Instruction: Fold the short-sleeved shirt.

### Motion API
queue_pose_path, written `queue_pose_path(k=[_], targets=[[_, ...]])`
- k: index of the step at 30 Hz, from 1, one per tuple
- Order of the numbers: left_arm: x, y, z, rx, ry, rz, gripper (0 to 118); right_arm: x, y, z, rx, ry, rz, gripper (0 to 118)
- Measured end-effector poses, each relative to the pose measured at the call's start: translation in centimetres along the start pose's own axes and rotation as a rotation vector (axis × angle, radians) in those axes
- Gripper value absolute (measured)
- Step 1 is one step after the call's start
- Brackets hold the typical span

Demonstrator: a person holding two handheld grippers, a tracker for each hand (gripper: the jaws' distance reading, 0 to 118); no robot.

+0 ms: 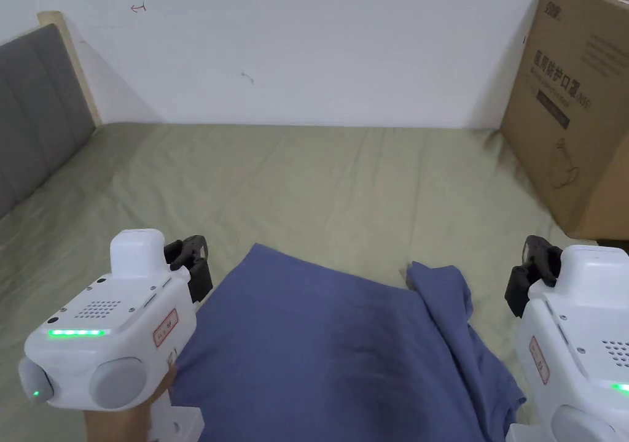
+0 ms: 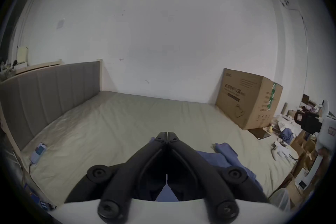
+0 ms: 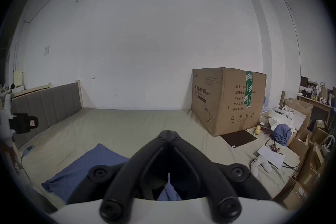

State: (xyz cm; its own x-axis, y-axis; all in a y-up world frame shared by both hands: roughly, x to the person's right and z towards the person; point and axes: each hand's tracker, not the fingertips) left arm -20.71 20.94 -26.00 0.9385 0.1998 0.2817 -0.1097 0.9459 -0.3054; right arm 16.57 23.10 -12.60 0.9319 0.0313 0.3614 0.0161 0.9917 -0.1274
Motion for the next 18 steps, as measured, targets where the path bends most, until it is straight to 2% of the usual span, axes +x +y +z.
queue_pose_path(k=[3,7,14,16,17,18], targets=[[0.3,0.1,-1.8,-0.029,0.009,-0.026,0,0.2,0.0,-0.6,-0.006,-0.012,0.015,0],[0.0,0.5,-6.3,-0.137,-0.013,-0.016,0,0.7,-0.3,-2.3,-0.034,-0.015,-0.011,0],[-2.2,0.0,-20.1,-0.355,-0.024,0.02,0,1.5,-1.8,-6.8,-0.089,-0.049,-0.031,0],[-2.9,-0.4,-24.4,-0.468,-0.006,0.031,1,1.8,-2.4,-8.2,-0.11,-0.065,-0.035,0],[-3.2,-0.9,-26.4,-0.499,0.02,0.022,9,2.0,-2.7,-9.0,-0.122,-0.073,-0.038,0],[-3.6,-1.4,-28.3,-0.525,0.028,0.016,24,2.1,-3.0,-9.8,-0.135,-0.081,-0.039,0]])
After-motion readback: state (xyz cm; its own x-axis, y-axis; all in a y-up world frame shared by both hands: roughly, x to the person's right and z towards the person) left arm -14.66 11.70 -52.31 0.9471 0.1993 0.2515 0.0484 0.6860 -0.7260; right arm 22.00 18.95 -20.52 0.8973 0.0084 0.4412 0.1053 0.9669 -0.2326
